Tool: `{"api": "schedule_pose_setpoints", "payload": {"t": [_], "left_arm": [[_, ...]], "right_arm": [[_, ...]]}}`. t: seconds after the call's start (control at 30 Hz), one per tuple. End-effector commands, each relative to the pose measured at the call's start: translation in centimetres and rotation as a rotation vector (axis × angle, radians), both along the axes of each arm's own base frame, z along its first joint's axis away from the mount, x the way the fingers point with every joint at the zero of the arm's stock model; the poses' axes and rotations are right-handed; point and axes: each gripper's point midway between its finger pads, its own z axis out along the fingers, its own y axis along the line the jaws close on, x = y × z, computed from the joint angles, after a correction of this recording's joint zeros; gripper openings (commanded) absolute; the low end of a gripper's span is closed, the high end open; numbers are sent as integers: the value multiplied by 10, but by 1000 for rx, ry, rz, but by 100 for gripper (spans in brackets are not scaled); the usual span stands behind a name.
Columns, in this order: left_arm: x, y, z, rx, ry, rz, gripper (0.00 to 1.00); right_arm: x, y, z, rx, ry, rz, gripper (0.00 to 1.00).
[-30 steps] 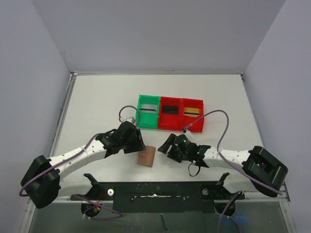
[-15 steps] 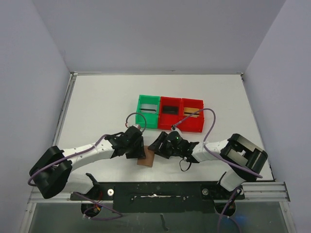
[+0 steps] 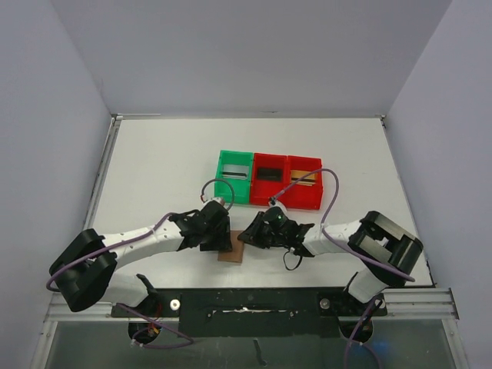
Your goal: Take the credit cards out of the card holder
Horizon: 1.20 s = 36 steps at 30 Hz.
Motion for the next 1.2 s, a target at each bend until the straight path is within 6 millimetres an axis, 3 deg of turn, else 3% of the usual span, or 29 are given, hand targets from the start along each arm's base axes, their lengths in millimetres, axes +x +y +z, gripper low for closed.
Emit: {"api": "schedule_pose_setpoints", "payload": {"t": [0.0,0.27,0.37,0.47,0.73,0.87,0.93,1.0,1.17], "left_arm": [[23,-13,31,-36,-113,10,48],[32,-35,29,36,-136,-28,47],[30,-39,22,90,-124,-43,36],[25,-36,14,148,-107,-48,33],[6,-64,23,-74,-79,-118,50],[3,-57,8,-17,-49,-125,47],[3,-48,-1,52,-32,-111,37],[4,-38,-4,125,-37,-97,30],[-2,-27,-2,140,-48,-94,25]], "right_arm": [[1,-12,14,-38,-53,-10,14],[-4,-25,22,-54,-58,-19,14],[-4,-30,23,-61,-60,-29,13],[-4,-39,22,-71,-57,-53,13],[-6,-55,16,-87,-42,-81,14],[-5,-59,20,-93,-52,-87,13],[-6,-60,24,-83,-62,-88,13],[-6,-66,24,-92,-64,-107,13],[-4,-87,24,-105,-81,-184,13]]}}
